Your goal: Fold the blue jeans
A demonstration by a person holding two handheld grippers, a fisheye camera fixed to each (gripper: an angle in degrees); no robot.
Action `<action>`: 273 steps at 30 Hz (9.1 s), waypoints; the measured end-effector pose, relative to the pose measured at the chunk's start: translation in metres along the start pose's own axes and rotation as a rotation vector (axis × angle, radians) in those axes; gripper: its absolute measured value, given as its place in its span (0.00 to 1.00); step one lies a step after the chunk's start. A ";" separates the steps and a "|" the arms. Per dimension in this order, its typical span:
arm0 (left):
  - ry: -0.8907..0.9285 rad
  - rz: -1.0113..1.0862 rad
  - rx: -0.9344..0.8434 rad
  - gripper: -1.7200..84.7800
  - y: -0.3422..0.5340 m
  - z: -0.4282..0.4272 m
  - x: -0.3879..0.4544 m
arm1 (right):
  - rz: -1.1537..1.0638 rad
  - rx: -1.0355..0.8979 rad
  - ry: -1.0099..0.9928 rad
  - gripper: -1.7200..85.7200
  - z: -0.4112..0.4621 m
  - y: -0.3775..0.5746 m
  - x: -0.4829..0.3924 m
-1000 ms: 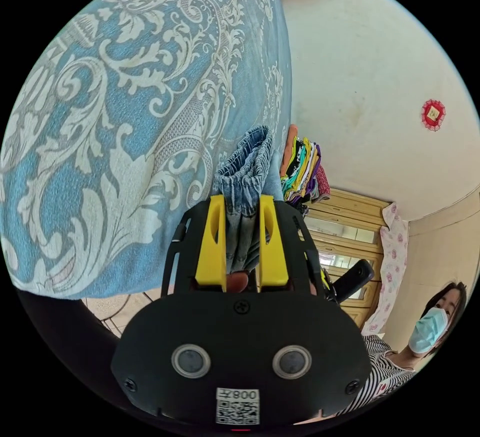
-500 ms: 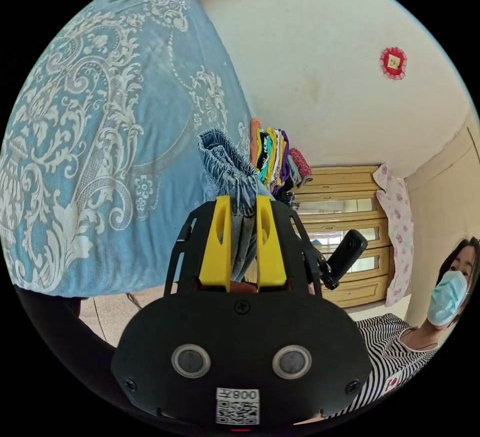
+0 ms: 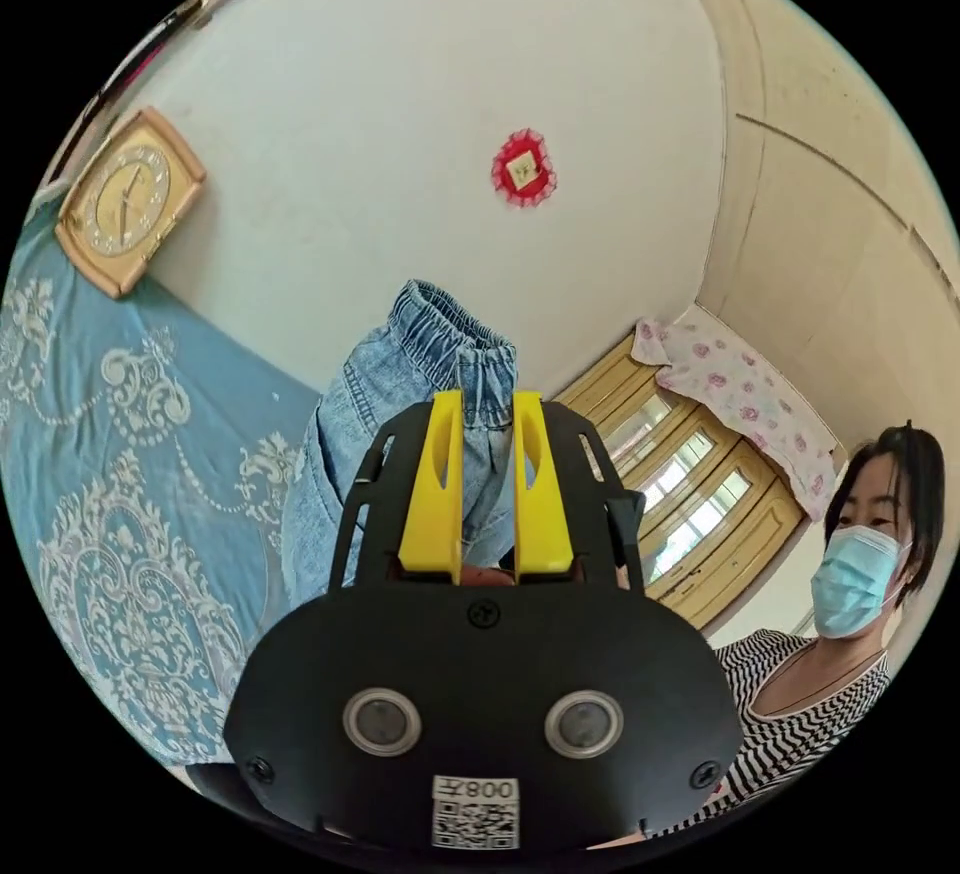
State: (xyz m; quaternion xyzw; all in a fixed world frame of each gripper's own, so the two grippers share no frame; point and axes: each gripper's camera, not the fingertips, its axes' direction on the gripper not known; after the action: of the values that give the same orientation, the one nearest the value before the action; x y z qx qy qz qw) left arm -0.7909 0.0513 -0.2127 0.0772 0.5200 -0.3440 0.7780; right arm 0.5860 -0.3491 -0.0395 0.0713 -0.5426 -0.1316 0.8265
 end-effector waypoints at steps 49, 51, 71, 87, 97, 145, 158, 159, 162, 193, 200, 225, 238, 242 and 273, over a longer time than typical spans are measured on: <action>-0.551 -0.470 -0.140 0.06 0.134 -0.202 -0.091 | -0.083 -0.689 0.403 0.06 0.188 0.167 0.061; -0.609 -0.470 -0.188 0.06 0.140 -0.204 -0.092 | 0.021 -0.577 0.454 0.05 0.133 0.161 0.085; -0.454 -0.780 -0.200 0.13 0.237 -0.183 -0.115 | 0.624 -0.569 0.331 0.09 0.020 0.340 0.234; -0.331 -0.811 -0.114 0.04 0.234 -0.186 -0.118 | 0.791 -0.493 0.189 0.08 0.003 0.408 0.285; -0.243 -0.784 -0.049 0.04 0.212 -0.180 -0.110 | 0.985 -0.382 0.200 0.09 -0.018 0.445 0.343; -0.212 -0.743 -0.079 0.04 0.116 -0.146 -0.097 | 1.098 -0.337 0.084 0.08 0.013 0.415 0.415; -0.215 -0.668 -0.107 0.04 0.070 -0.130 -0.086 | 0.953 -0.225 0.016 0.02 0.021 0.328 0.385; -0.211 -0.654 -0.110 0.04 0.063 -0.127 -0.085 | 0.937 -0.224 0.016 0.02 0.022 0.321 0.383; -0.212 -0.617 -0.123 0.04 0.046 -0.120 -0.083 | 0.880 -0.213 0.012 0.02 0.027 0.286 0.375; -0.774 -0.644 -0.266 0.15 0.058 -0.159 -0.132 | 0.165 -0.777 0.436 0.11 0.319 0.050 0.283; -0.866 -0.628 -0.195 0.14 0.078 -0.158 -0.110 | -0.005 -0.917 0.558 0.13 0.385 0.059 0.248; -0.928 -0.527 -0.186 0.16 0.091 -0.144 -0.113 | 0.223 -0.609 0.561 0.11 0.258 -0.017 0.248; -0.741 -0.717 -0.189 0.06 0.123 -0.113 -0.177 | -0.644 -1.125 0.230 0.08 0.395 0.177 -0.008; -0.667 -0.645 -0.142 0.05 0.110 -0.107 -0.166 | -0.606 -1.164 0.172 0.04 0.383 0.171 -0.007; -0.420 0.186 -1.198 0.07 0.251 0.387 -0.077 | 0.802 -0.609 0.810 0.10 0.010 0.205 0.339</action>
State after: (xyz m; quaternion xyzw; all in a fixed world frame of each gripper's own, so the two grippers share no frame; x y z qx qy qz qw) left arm -0.3611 0.0899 -0.0328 -0.3950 0.4497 0.0676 0.7982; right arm 0.7332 -0.2531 0.3156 -0.3308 -0.1108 0.0766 0.9340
